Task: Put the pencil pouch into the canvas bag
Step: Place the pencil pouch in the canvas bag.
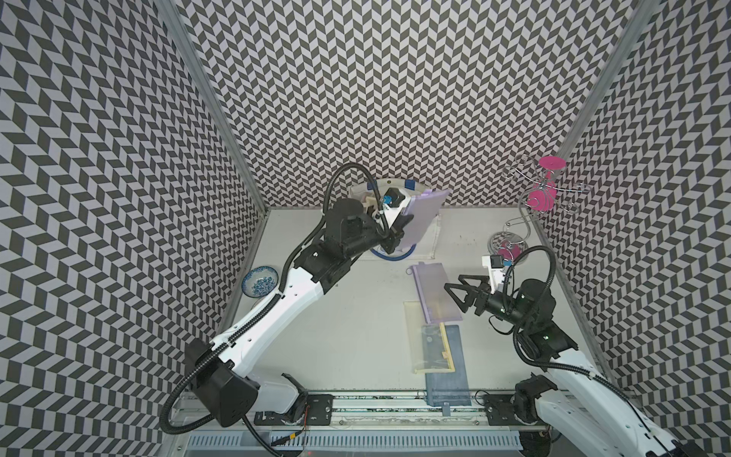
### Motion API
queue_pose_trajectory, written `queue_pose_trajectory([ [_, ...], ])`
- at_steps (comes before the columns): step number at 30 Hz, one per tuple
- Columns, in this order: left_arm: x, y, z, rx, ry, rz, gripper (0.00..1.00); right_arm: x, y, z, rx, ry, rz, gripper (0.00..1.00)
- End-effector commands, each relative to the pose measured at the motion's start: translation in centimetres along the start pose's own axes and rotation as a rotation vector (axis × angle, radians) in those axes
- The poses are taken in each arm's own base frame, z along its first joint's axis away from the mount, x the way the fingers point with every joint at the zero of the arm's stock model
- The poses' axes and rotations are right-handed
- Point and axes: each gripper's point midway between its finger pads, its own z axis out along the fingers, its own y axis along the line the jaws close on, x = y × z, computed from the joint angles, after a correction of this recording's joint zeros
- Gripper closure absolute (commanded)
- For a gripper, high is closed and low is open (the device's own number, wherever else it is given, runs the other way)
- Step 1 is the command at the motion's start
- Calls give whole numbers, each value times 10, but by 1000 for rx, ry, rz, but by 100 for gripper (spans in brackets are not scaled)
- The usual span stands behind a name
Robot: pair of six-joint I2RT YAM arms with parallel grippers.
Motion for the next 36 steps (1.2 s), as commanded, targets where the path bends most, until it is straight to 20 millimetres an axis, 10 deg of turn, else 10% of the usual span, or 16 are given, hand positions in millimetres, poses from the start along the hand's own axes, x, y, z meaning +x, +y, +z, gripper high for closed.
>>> queue_pose_trajectory([
  [1,41,63,27,-306,261,292,100,-13,-11,0,79,-30,-5,1],
  [10,88,135,101,-525,436,593,100,-15,-13,0,87,-29,-12,1],
  [16,145,137,113,-481,529,630,100,-14,-19,-1,80,-34,-8,0],
  [23,167,114,118,-359,514,523,100,-14,-25,-1,80,-39,9,0],
  [29,159,106,113,-324,474,431,48,-14,-25,-5,82,-48,5,0],
  [36,139,93,90,-254,436,233,29,-17,-24,-7,78,-60,0,0],
])
